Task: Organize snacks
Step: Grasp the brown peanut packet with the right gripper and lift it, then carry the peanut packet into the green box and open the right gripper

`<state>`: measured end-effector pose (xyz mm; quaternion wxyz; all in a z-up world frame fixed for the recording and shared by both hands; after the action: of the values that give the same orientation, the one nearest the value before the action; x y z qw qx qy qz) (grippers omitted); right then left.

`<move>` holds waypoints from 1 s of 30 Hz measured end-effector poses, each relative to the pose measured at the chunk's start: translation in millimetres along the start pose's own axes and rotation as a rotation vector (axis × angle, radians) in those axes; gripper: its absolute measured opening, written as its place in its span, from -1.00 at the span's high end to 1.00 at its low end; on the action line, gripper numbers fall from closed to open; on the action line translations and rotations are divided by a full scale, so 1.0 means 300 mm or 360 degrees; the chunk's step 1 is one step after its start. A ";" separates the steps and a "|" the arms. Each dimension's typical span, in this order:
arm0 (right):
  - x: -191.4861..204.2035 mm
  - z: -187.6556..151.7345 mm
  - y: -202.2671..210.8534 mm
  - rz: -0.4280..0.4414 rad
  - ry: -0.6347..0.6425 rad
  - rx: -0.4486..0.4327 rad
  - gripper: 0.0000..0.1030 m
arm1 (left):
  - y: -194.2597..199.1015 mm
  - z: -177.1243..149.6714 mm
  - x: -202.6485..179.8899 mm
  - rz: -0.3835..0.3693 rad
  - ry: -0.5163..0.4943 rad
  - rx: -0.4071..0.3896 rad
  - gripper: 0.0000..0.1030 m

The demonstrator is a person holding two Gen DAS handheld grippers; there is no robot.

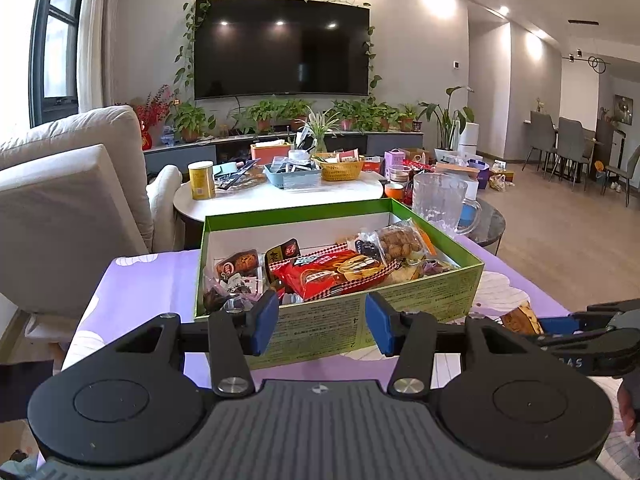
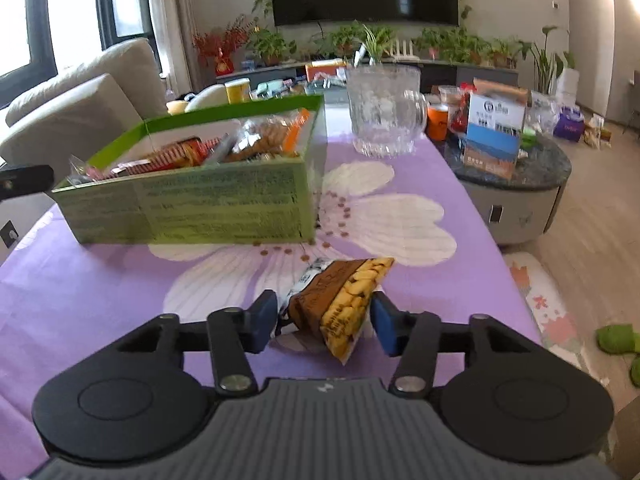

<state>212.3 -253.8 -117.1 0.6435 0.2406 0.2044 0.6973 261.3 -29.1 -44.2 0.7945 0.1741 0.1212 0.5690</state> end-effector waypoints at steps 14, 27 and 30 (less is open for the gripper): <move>0.025 -0.023 -0.043 -0.0086 0.0089 0.0145 0.12 | 0.026 -0.039 0.071 0.0026 0.0078 0.0017 0.12; 0.052 -0.019 -0.070 -0.0020 0.0093 0.0111 0.13 | 0.009 -0.062 0.068 0.0011 0.0102 0.0047 0.12; 0.069 -0.020 -0.049 0.0024 0.0095 0.0109 0.13 | 0.014 -0.062 0.065 -0.0003 0.0111 0.0042 0.12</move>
<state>219.4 -231.8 -129.3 0.6232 0.2429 0.2455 0.7017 256.7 -6.9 -59.3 0.7879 0.1645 0.1565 0.5724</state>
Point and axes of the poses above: each gripper's, at about its wrist camera, not at the fingertips, and y roughly against the way its jaws point, x to its left, z to its top, the point moved 9 cm from there along -y, roughly the way its jaws point, and after that the axes turned 2 degrees about z, right-handed, at the moved point
